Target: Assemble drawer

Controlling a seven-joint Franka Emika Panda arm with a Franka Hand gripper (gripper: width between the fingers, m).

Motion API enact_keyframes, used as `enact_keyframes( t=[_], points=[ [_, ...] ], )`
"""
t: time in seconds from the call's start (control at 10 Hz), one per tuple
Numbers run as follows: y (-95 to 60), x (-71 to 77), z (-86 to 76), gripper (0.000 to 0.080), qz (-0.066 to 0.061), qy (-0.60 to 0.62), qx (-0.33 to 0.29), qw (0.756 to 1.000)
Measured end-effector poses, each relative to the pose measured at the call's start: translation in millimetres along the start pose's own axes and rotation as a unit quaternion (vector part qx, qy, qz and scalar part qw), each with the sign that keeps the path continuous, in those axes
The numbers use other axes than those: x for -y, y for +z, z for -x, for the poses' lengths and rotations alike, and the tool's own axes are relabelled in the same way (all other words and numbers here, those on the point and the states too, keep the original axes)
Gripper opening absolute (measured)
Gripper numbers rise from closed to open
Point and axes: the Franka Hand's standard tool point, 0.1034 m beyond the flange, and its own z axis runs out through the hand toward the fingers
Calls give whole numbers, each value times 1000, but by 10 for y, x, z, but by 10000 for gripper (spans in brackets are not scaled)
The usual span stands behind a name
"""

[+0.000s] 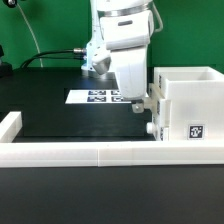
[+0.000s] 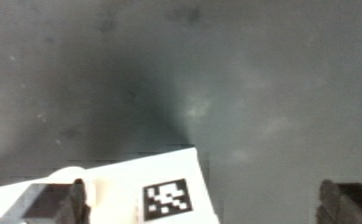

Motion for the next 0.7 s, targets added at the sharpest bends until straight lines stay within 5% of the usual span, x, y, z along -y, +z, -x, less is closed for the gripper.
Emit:
enact_keyframes(
  t=[0.7],
  points=[
    [-5, 2, 198, 649, -2, 12, 0, 1000]
  ],
)
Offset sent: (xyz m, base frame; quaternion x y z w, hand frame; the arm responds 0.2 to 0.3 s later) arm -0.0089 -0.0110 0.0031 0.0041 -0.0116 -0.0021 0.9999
